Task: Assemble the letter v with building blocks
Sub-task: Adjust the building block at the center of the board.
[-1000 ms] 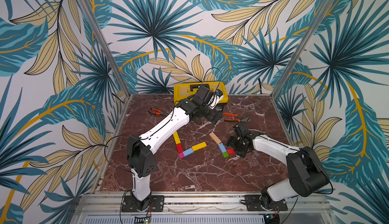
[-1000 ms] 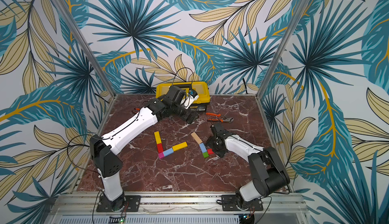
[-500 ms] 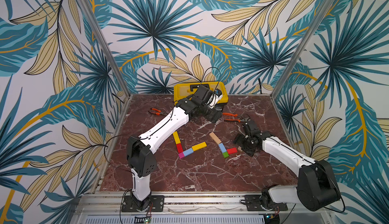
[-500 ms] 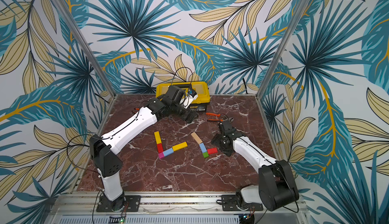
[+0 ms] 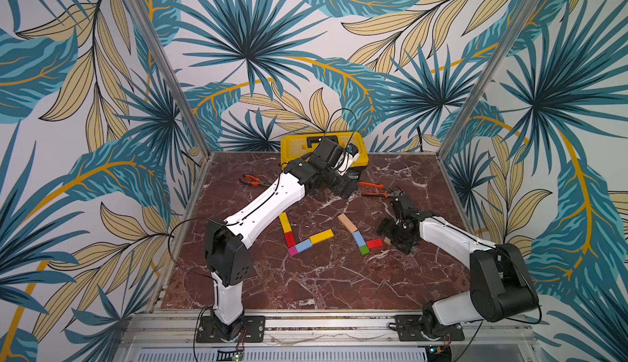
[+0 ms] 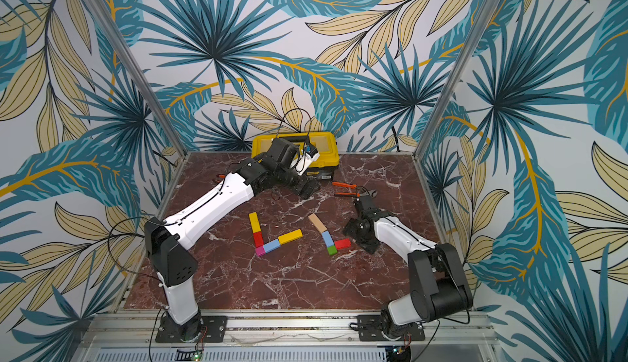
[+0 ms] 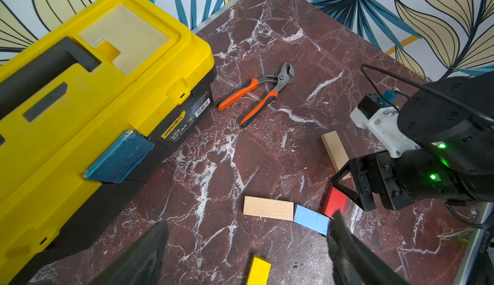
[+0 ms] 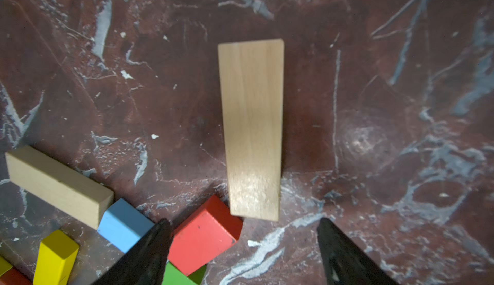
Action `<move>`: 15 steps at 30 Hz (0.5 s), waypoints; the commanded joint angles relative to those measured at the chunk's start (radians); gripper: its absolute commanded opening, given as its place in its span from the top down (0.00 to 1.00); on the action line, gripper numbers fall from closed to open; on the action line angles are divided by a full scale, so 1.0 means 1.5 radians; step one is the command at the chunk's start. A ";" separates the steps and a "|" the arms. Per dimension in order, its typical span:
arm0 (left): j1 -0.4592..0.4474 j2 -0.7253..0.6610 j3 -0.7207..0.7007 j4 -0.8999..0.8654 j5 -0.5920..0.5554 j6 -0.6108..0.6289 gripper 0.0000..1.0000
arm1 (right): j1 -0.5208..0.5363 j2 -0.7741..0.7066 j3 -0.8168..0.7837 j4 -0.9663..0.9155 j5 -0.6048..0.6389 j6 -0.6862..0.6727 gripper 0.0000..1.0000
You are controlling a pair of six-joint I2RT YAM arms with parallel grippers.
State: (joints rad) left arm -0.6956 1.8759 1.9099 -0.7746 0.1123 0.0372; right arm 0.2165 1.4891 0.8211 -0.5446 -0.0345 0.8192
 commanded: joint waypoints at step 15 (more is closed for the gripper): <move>0.005 -0.019 -0.012 0.004 0.000 0.005 0.05 | -0.001 0.055 0.030 0.046 -0.044 -0.029 0.12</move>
State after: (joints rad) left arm -0.6922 1.8755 1.8977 -0.7750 0.1123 0.0372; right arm 0.2165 1.5562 0.8467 -0.4835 -0.0917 0.7914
